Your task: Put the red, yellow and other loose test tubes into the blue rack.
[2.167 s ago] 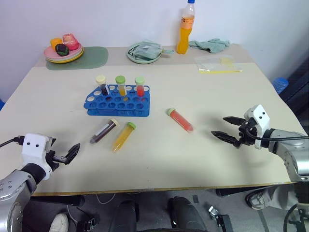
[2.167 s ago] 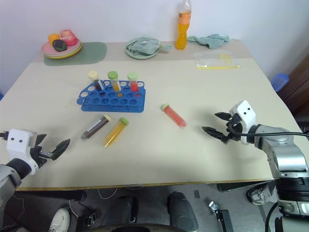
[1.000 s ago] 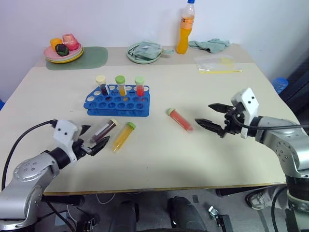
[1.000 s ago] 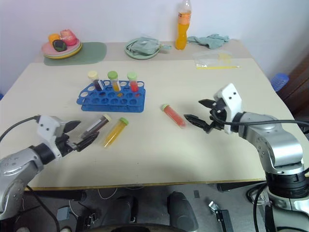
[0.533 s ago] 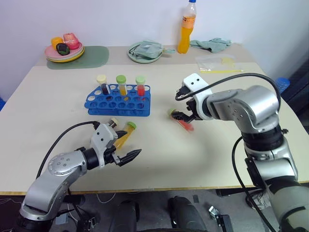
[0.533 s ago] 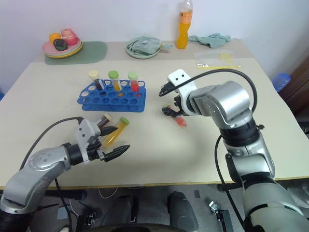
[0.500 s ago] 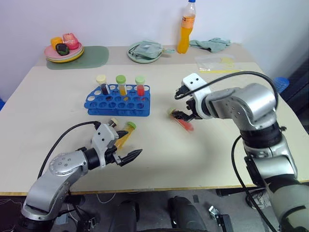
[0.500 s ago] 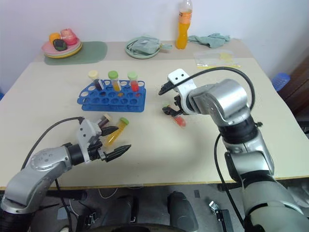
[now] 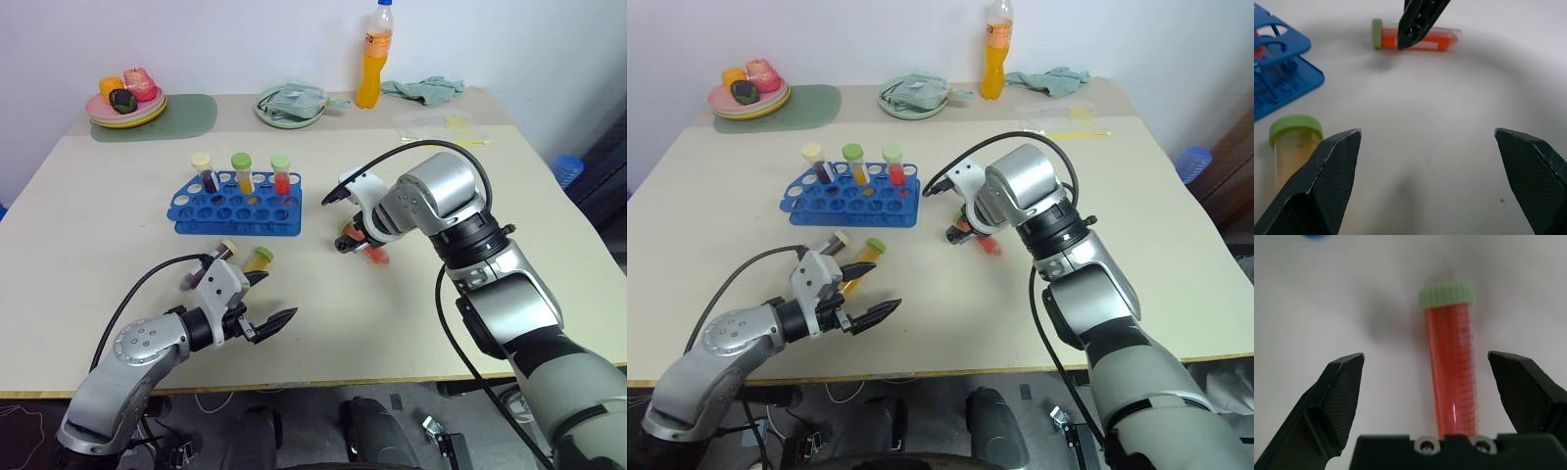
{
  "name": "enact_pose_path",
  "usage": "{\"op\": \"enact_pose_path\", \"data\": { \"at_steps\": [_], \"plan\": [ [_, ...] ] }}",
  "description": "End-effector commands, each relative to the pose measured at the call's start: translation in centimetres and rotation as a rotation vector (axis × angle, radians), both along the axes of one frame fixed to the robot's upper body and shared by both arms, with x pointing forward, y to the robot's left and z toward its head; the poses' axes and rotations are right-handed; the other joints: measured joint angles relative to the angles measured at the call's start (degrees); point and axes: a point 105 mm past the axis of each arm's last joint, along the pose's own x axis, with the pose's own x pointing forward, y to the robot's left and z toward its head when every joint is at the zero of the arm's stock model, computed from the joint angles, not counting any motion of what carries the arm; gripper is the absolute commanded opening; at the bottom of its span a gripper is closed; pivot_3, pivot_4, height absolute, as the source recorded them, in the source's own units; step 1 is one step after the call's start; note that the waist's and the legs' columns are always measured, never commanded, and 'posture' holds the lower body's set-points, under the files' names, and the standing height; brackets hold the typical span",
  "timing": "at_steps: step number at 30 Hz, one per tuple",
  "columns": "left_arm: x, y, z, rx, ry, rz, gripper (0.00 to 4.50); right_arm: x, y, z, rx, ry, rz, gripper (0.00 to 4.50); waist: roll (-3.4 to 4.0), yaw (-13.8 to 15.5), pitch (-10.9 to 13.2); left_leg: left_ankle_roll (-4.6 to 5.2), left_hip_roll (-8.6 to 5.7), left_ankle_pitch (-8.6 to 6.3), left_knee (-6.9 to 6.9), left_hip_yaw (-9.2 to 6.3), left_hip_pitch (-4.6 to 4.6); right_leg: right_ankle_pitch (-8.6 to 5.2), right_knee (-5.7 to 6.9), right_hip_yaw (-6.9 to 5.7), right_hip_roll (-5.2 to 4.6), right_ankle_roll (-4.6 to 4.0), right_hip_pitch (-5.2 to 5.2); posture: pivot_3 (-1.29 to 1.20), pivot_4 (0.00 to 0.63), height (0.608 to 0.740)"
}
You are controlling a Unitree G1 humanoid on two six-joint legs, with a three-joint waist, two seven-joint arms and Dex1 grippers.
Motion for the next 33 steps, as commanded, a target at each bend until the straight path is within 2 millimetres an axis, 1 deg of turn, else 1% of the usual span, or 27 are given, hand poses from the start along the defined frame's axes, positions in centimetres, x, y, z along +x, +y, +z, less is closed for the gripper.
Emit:
{"op": "enact_pose_path", "data": {
  "at_steps": [1,4,6,7,9,12,13,14,16,17,19,21,22,23,24,26,27,29,30,32,33],
  "plan": [
    [0.0,-0.1,0.8,-0.003,-0.049,0.003,4.50,0.7,0.5,1.1,-0.011,-0.040,0.007,4.49,0.00,0.0,0.0,0.00,0.00,0.00,0.00,0.00,0.00,0.00,0.00,0.00,0.02,0.00,0.00,0.00,0.150,0.740],
    [-0.1,0.0,0.6,-0.003,-0.048,0.006,4.50,1.0,0.6,0.9,-0.027,-0.045,0.011,4.49,0.01,0.0,0.0,0.00,0.03,0.00,-0.01,0.00,0.00,0.00,0.00,0.00,0.08,0.00,-0.01,0.00,0.150,0.740],
    [-0.2,0.0,0.5,-0.003,-0.048,0.009,4.50,1.4,0.5,0.5,-0.036,-0.051,0.010,3.99,0.01,-0.1,0.0,0.00,0.06,0.00,-0.02,-0.01,0.00,0.00,0.00,0.00,0.11,-0.01,-0.02,0.00,0.150,0.740],
    [-0.2,0.0,0.5,-0.002,-0.048,0.011,4.50,1.5,0.4,0.4,-0.040,-0.054,0.009,3.69,0.01,-0.1,0.0,0.00,0.09,0.00,-0.02,0.00,0.00,0.01,0.00,0.01,0.15,-0.02,-0.02,0.00,0.150,0.740],
    [-0.1,0.0,0.5,-0.002,-0.050,0.017,4.50,1.8,0.4,0.3,-0.048,-0.063,0.014,2.77,0.02,-0.1,0.0,0.00,0.13,0.00,-0.02,-0.01,0.00,0.02,0.00,0.01,0.20,-0.05,-0.03,0.00,0.150,0.740],
    [-0.1,0.1,0.5,-0.002,-0.050,0.022,4.50,1.8,0.4,0.3,-0.047,-0.065,0.020,1.19,0.02,-0.1,0.0,0.00,0.17,0.00,-0.02,-0.02,0.00,0.03,0.00,0.01,0.25,-0.06,-0.04,0.00,0.150,0.740],
    [-0.1,0.1,0.5,-0.002,-0.050,0.023,4.50,1.8,0.4,0.3,-0.045,-0.064,0.022,0.87,0.02,-0.1,0.0,0.00,0.18,0.00,-0.02,-0.02,0.00,0.03,0.00,0.01,0.26,-0.07,-0.04,0.00,0.150,0.740],
    [-0.2,0.1,0.5,-0.001,-0.050,0.024,4.50,1.7,0.4,0.4,-0.044,-0.063,0.022,0.75,0.02,-0.1,0.0,0.00,0.18,0.00,-0.03,-0.02,0.00,0.03,0.00,0.01,0.26,-0.07,-0.04,0.00,0.150,0.740],
    [-0.2,0.3,0.4,0.004,-0.050,0.033,4.50,1.3,0.9,1.6,0.015,-0.088,0.062,0.75,0.03,-0.1,0.0,0.00,0.19,0.00,-0.03,-0.02,0.00,0.03,0.00,0.01,0.27,-0.07,-0.04,0.00,0.150,0.740],
    [-0.2,0.4,0.4,0.008,-0.052,0.043,4.50,1.0,1.4,2.5,0.057,-0.130,0.121,0.75,0.05,-0.1,0.0,0.00,0.19,0.00,-0.04,-0.02,-0.02,0.03,0.00,0.01,0.27,-0.07,-0.06,0.00,0.150,0.740],
    [-0.2,1.0,0.5,0.013,-0.056,0.073,4.50,-0.1,3.1,5.1,0.192,-0.290,0.303,0.75,0.05,0.1,0.0,0.00,0.20,0.00,-0.07,-0.05,-0.06,0.03,-0.02,0.02,0.27,-0.07,-0.10,0.00,0.150,0.740],
    [-0.3,1.8,0.5,0.021,-0.065,0.112,4.50,-2.2,5.0,8.8,0.461,-0.490,0.498,0.75,0.01,0.1,0.0,0.01,0.23,-0.01,-0.10,-0.08,-0.06,0.03,-0.09,-0.01,0.29,-0.07,-0.06,0.00,0.150,0.740],
    [-0.2,2.4,0.6,0.027,-0.076,0.138,4.50,-3.6,5.5,10.3,0.573,-0.573,0.597,0.75,0.02,0.0,0.0,0.01,0.26,-0.01,-0.12,-0.11,-0.06,0.03,-0.16,-0.03,0.35,-0.07,-0.01,0.00,0.150,0.740],
    [0.1,3.2,0.8,0.032,-0.105,0.185,4.50,-4.7,5.5,11.2,0.655,-0.648,0.667,0.75,0.02,0.0,0.0,0.01,0.30,-0.01,-0.11,-0.09,-0.05,0.03,-0.16,-0.02,0.38,-0.06,0.01,0.00,0.150,0.740],
    [0.6,4.0,1.1,0.039,-0.143,0.242,4.50,-5.3,5.5,11.3,0.729,-0.675,0.682,0.75,0.01,0.0,0.0,0.01,0.31,-0.01,-0.12,-0.08,-0.04,0.03,-0.17,-0.01,0.39,-0.06,0.01,0.00,0.150,0.740],
    [1.7,6.3,1.8,0.015,-0.203,0.383,4.50,-5.5,5.5,10.9,0.914,-0.684,0.608,0.75,0.01,0.0,0.0,0.01,0.35,-0.01,-0.12,-0.09,0.07,0.03,-0.17,-0.01,0.42,-0.06,0.13,0.00,0.150,0.740],
    [2.1,7.3,2.1,0.006,-0.225,0.438,4.50,-5.2,5.7,10.3,0.945,-0.707,0.574,0.75,0.00,-0.1,0.0,0.01,0.37,-0.01,-0.08,-0.07,0.11,0.04,-0.12,0.00,0.44,-0.07,0.14,0.00,0.150,0.740],
    [2.5,8.7,2.4,0.019,-0.270,0.510,4.50,-4.8,6.6,9.4,0.933,-0.799,0.557,0.75,0.02,0.0,0.0,0.00,0.40,0.00,-0.03,-0.10,0.13,0.11,-0.10,0.02,0.53,-0.18,0.12,0.00,0.150,0.740],
    [2.7,9.3,2.4,0.025,-0.281,0.536,4.50,-4.5,7.3,9.0,0.925,-0.857,0.540,0.75,0.02,-0.1,0.0,-0.02,0.40,0.01,-0.01,-0.11,0.12,0.13,-0.09,0.03,0.54,-0.22,0.08,0.00,0.150,0.740],
    [2.8,9.9,2.1,0.033,-0.284,0.545,4.50,-4.1,8.7,8.8,0.972,-0.947,0.514,0.75,0.02,-0.2,0.0,-0.05,0.39,0.04,-0.01,-0.06,0.12,0.13,-0.07,0.08,0.56,-0.23,0.02,0.00,0.150,0.740],
    [2.7,10.0,2.0,0.039,-0.285,0.534,4.50,-3.8,9.9,8.4,0.988,-0.959,0.509,0.75,0.02,-0.2,0.0,-0.07,0.39,0.04,-0.02,-0.04,0.10,0.13,-0.04,0.10,0.57,-0.23,-0.04,0.00,0.150,0.740]
  ]
}}
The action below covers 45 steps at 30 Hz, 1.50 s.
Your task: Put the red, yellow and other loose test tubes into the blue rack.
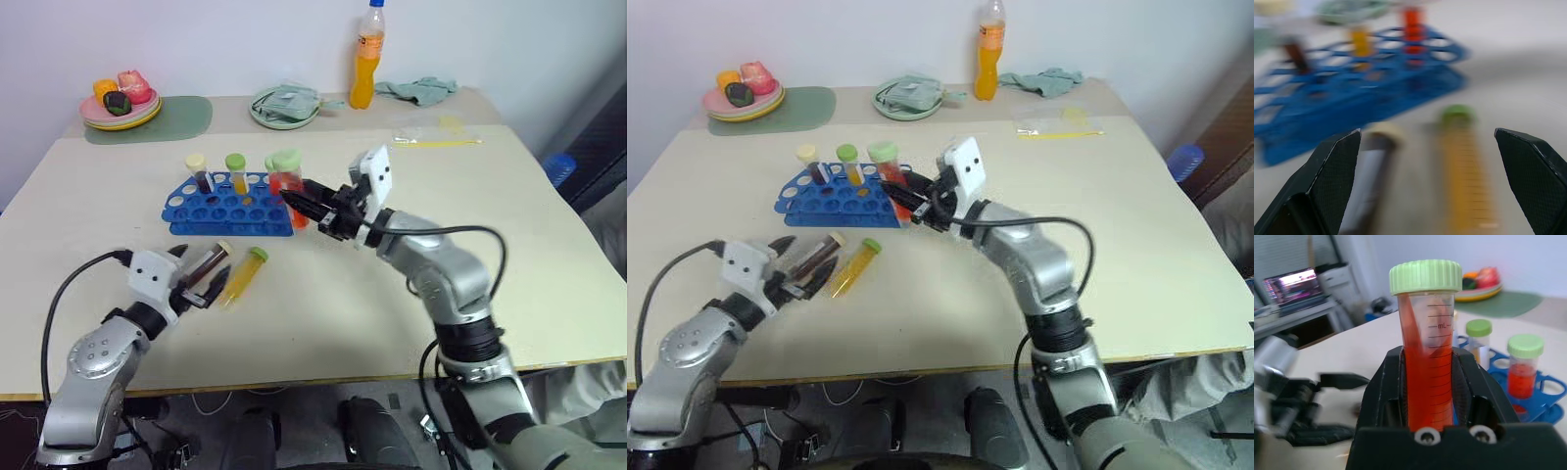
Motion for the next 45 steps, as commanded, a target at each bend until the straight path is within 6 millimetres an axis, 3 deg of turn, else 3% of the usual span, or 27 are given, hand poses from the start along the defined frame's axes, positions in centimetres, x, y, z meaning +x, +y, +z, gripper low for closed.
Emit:
{"op": "enact_pose_path", "data": {
  "at_steps": [1,9,18,30,45],
  "plan": [
    [-0.1,0.7,0.7,0.031,-0.055,-0.006,4.50,0.4,3.0,1.2,0.090,-0.146,-0.016,0.75,0.00,-0.1,0.0,-0.02,0.00,0.01,-0.02,0.02,-0.01,0.00,0.03,0.02,0.01,0.00,-0.05,0.00,0.150,0.740],
    [-0.3,1.5,0.8,0.035,-0.105,-0.005,4.50,3.2,6.2,-0.1,0.111,-0.189,-0.113,0.75,-0.03,0.2,0.0,-0.16,-0.01,0.08,-0.04,0.00,-0.02,0.01,0.30,0.02,-0.10,-0.03,-0.16,0.00,0.150,0.740],
    [-0.7,0.2,1.1,0.010,-0.107,-0.044,4.50,5.7,5.4,-1.9,0.086,-0.181,-0.228,0.75,-0.03,-0.6,0.0,-0.16,0.00,0.09,-0.06,0.01,-0.03,-0.01,0.60,0.05,-0.10,-0.07,-0.32,0.00,0.150,0.740],
    [-1.0,-0.7,0.5,-0.002,-0.081,-0.073,4.50,5.4,7.7,-3.2,0.016,-0.138,-0.125,0.75,-0.01,-1.3,0.0,-0.17,0.02,0.09,-0.06,-0.05,0.00,-0.01,0.65,0.15,-0.09,-0.07,-0.36,0.00,0.150,0.740],
    [-0.9,-1.3,0.9,-0.007,-0.085,-0.087,4.50,6.7,7.4,-4.4,-0.044,-0.107,-0.229,0.75,-0.01,-1.3,0.0,-0.17,0.01,0.09,-0.05,-0.07,0.01,-0.01,0.66,0.16,-0.12,-0.07,-0.35,0.00,0.150,0.740]
  ]
}}
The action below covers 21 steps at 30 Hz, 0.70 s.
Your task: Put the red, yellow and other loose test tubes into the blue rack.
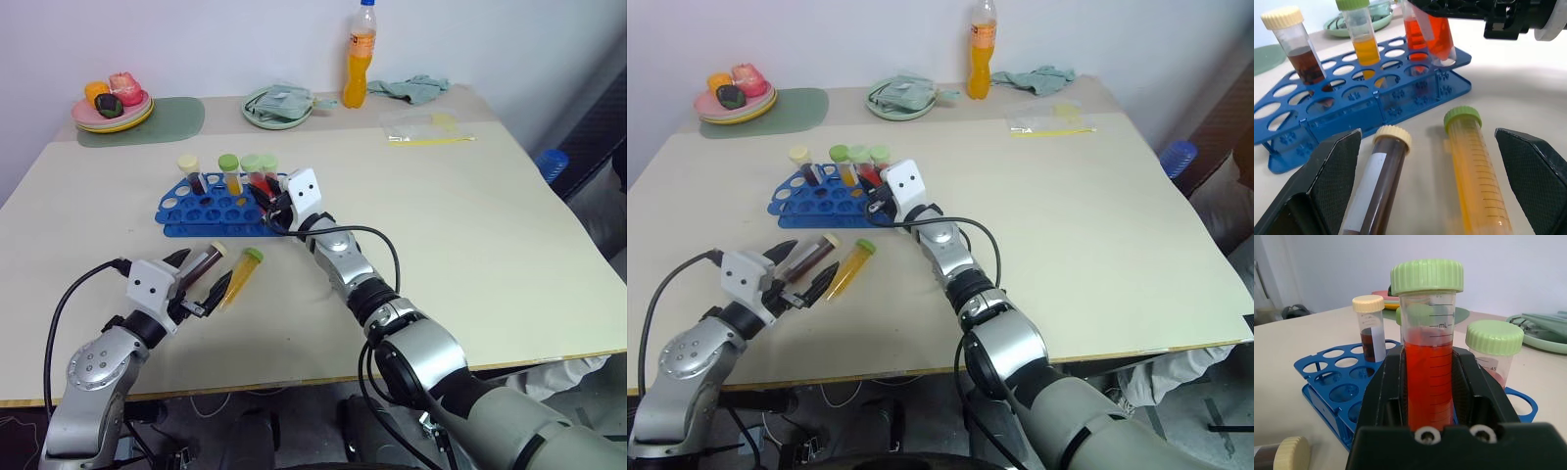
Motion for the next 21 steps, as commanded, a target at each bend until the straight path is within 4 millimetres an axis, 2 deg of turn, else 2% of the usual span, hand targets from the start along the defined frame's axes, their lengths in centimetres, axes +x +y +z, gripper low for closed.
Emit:
{"op": "enact_pose_path", "data": {
  "at_steps": [1,10,15,16,18,21],
  "plan": [
    [0.0,-0.6,1.4,0.009,-0.050,-0.021,4.50,-0.2,1.2,0.8,0.023,-0.008,-0.011,0.75,0.00,0.0,0.0,0.00,0.00,0.00,0.00,0.00,0.00,0.00,0.00,0.00,0.00,0.00,0.00,0.00,0.150,0.740],
    [0.2,-0.9,1.5,0.004,-0.052,-0.030,4.50,0.1,0.8,-0.2,-0.014,-0.007,-0.069,0.75,0.00,0.1,0.0,-0.03,-0.02,0.02,0.03,0.00,0.01,0.00,0.00,-0.02,-0.01,0.00,0.05,0.00,0.150,0.740],
    [0.2,-1.2,1.6,0.001,-0.052,-0.032,4.50,-0.5,1.1,-0.3,0.028,0.012,0.001,0.75,0.00,0.0,0.0,-0.03,-0.02,0.02,0.04,0.00,0.02,0.00,0.00,-0.02,-0.01,0.00,0.07,0.00,0.150,0.740],
    [0.2,-1.2,1.6,0.001,-0.052,-0.031,4.50,-0.5,1.0,-0.3,0.031,0.012,-0.001,1.80,0.00,0.0,0.0,-0.03,-0.02,0.02,0.03,0.00,0.02,0.00,0.01,-0.02,0.00,0.00,0.06,0.00,0.150,0.740],
    [0.2,-1.3,1.6,0.000,-0.053,-0.032,4.50,-0.6,0.9,-0.3,0.043,0.011,0.006,2.68,0.01,-0.1,0.0,-0.03,-0.01,0.02,0.02,-0.01,0.01,0.00,0.01,-0.02,0.02,0.00,0.03,0.00,0.150,0.740],
    [0.3,-1.3,1.7,-0.001,-0.055,-0.029,4.50,-0.7,0.6,0.9,0.080,-0.039,0.006,4.26,0.01,-0.1,0.0,-0.03,0.00,0.02,0.00,-0.01,0.00,0.00,0.00,-0.01,0.02,0.00,0.00,0.00,0.150,0.740]
  ]
}}
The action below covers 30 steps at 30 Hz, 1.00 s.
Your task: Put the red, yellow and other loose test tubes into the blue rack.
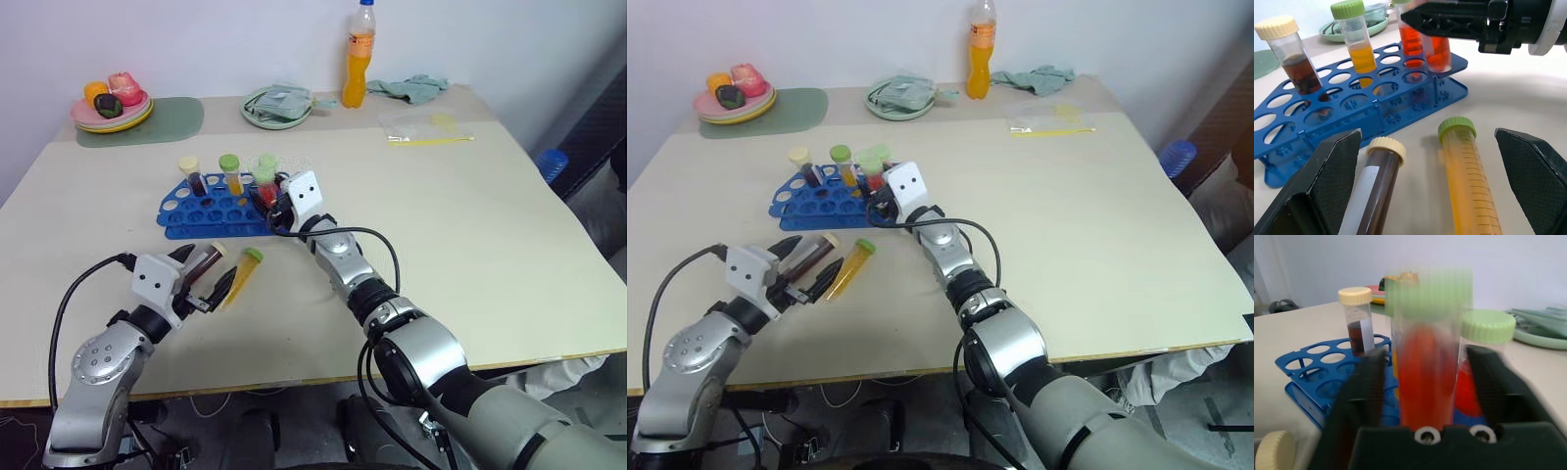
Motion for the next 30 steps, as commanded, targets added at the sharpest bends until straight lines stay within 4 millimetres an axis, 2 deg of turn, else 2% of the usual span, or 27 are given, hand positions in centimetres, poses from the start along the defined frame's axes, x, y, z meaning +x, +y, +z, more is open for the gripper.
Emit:
{"op": "enact_pose_path", "data": {
  "at_steps": [1,6,8,11,14,17,21,24,26,30],
  "plan": [
    [-0.1,-0.6,1.2,0.005,-0.046,-0.015,4.50,-0.9,0.7,2.0,0.101,-0.069,0.019,4.43,0.00,0.0,0.0,0.00,0.00,0.00,0.00,0.00,0.00,0.00,0.00,0.00,0.00,0.00,0.00,0.00,0.150,0.740],
    [0.0,-0.7,1.4,0.012,-0.041,-0.006,4.50,-1.5,-0.3,4.3,0.129,-0.177,0.052,4.43,0.01,0.0,0.0,0.00,0.00,0.00,0.00,-0.01,0.00,0.00,0.00,0.02,-0.01,0.00,-0.01,0.00,0.150,0.740],
    [0.3,-0.7,1.8,0.011,-0.032,0.011,4.50,-2.0,-1.5,5.7,0.158,-0.222,0.067,4.43,0.00,0.2,0.0,0.00,0.00,0.00,0.00,-0.02,-0.01,0.00,0.00,0.01,0.00,0.00,-0.01,0.00,0.150,0.740],
    [0.6,-0.6,1.7,0.062,0.017,0.033,4.50,-3.1,-3.3,6.6,0.160,-0.231,0.109,4.43,-0.03,0.2,0.0,0.00,0.00,0.00,0.00,-0.08,-0.04,0.01,-0.02,0.01,-0.04,0.01,0.03,0.00,0.150,0.740],
    [0.8,-1.3,1.6,0.090,0.093,0.013,4.50,-4.8,-5.1,6.0,0.058,-0.178,0.199,4.43,-0.01,0.3,0.0,0.00,-0.01,0.00,0.01,-0.09,-0.02,0.01,-0.01,0.00,-0.03,0.02,0.04,0.00,0.150,0.740],
    [1.0,-2.9,2.9,0.052,0.155,-0.019,4.50,-6.9,-6.5,5.1,-0.093,-0.134,0.301,4.43,-0.01,0.6,0.0,0.00,-0.03,0.00,0.05,-0.11,-0.03,0.00,-0.03,-0.01,-0.03,0.02,0.07,0.00,0.150,0.740],
    [2.5,-3.7,3.8,0.251,0.272,0.076,4.50,-10.0,-8.7,4.2,-0.336,-0.093,0.454,4.43,-0.07,0.5,0.1,0.01,-0.08,0.00,0.07,-0.10,0.00,0.00,-0.03,-0.02,0.19,0.02,0.11,0.00,0.150,0.740],
    [2.4,-4.8,2.4,0.236,0.514,0.020,4.50,-12.0,-10.0,3.9,-0.462,-0.061,0.546,4.43,-0.07,0.2,0.1,0.01,-0.10,0.00,0.04,-0.14,0.06,-0.01,-0.06,-0.03,0.26,0.03,0.19,0.00,0.150,0.740],
    [2.4,-4.3,1.1,0.311,0.645,0.014,4.50,-13.1,-10.5,4.1,-0.501,-0.051,0.599,4.43,-0.13,-0.1,0.1,0.02,-0.11,0.00,0.03,-0.13,0.06,-0.02,-0.08,-0.02,0.27,0.04,0.18,0.00,0.150,0.740],
    [3.1,-4.7,1.0,0.294,0.670,0.018,4.50,-13.7,-10.7,4.2,-0.525,-0.060,0.612,4.43,-0.24,0.2,0.2,0.02,-0.08,0.00,-0.02,-0.24,0.05,-0.02,-0.05,0.01,0.35,0.03,0.07,0.00,0.150,0.740]
  ]
}}
